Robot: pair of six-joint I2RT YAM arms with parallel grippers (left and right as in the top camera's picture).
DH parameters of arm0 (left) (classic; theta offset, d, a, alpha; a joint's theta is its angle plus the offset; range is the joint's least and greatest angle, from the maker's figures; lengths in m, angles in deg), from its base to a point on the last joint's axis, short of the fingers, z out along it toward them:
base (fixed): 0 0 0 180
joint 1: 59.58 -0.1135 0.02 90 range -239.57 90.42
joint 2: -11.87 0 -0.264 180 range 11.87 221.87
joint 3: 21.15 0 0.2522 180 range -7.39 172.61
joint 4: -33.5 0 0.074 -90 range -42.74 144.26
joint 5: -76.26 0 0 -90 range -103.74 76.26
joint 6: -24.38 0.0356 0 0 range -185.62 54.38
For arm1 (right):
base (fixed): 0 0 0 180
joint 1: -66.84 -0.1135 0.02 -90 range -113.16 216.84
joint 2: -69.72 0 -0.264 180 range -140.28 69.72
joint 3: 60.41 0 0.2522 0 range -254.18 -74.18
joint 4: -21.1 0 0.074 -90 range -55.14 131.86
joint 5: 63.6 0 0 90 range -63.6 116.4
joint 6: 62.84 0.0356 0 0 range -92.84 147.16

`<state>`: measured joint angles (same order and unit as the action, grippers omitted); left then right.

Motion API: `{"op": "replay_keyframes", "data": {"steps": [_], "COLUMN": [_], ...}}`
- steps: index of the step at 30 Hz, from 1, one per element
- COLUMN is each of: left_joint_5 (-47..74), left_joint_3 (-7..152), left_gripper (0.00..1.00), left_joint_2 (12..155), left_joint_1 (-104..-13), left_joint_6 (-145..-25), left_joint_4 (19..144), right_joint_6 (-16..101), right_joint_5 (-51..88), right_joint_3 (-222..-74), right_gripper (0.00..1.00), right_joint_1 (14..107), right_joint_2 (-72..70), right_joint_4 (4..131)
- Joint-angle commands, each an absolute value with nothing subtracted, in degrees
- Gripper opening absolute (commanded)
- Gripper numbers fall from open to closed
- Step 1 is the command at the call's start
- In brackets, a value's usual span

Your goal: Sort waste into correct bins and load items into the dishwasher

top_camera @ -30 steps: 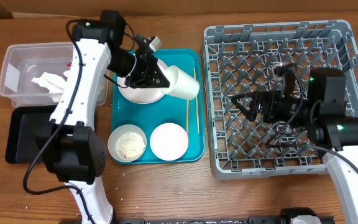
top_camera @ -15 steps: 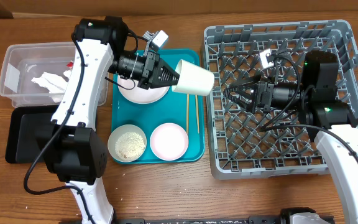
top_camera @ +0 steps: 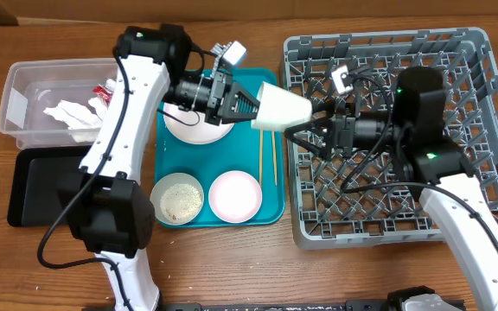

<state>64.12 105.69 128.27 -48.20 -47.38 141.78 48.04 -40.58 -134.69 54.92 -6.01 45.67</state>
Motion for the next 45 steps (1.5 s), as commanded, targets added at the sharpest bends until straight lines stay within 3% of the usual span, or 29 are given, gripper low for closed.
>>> {"op": "replay_keyframes", "data": {"steps": [1,4,11,15,16,20,28,36,45], "left_joint_5": [67.25,66.85,66.85,66.81,66.7,66.11,62.88,51.77,28.3], "left_joint_3": [106.54,106.54,106.54,106.54,106.54,106.54,106.54,106.54,106.52], "left_gripper": [0.04,0.04,0.04,0.04,0.14,0.36,0.49,0.54,0.6], "left_joint_2": [127.16,127.16,127.16,127.16,127.16,127.16,127.16,127.16,127.16], "left_joint_1": [-47.02,-46.89,-46.89,-46.89,-46.89,-46.89,-47.08,-51.11,-53.18], "left_joint_6": [-44.38,-44.38,-44.38,-44.38,-44.38,-44.38,-44.43,-48.08,-56.93], "left_joint_4": [141.83,142.07,142.2,142.2,142.2,142.18,141.85,137.04,131.51], "right_joint_6": [48.68,48.68,48.65,48.68,48.7,50.01,51.47,45.79,44.72], "right_joint_5": [-38.53,-38.55,-38.57,-38.64,-38.81,-39.34,-40.67,-23.88,3.22], "right_joint_3": [-136.02,-136.02,-136.02,-136.02,-136.02,-136.04,-136.04,-136.04,-136.08], "right_gripper": [0.92,0.84,0.79,0.71,0.67,0.62,0.56,0.56,0.57], "right_joint_1": [53.85,53.83,53.85,53.85,53.98,55.51,60.01,61.17,60.3], "right_joint_2": [-6.73,-6.73,-6.73,-6.71,-6.71,-6.71,-6.36,-3.97,0.31], "right_joint_4": [43.71,41.83,40.65,39.82,39.25,38.39,39.47,64.34,94.17]}}
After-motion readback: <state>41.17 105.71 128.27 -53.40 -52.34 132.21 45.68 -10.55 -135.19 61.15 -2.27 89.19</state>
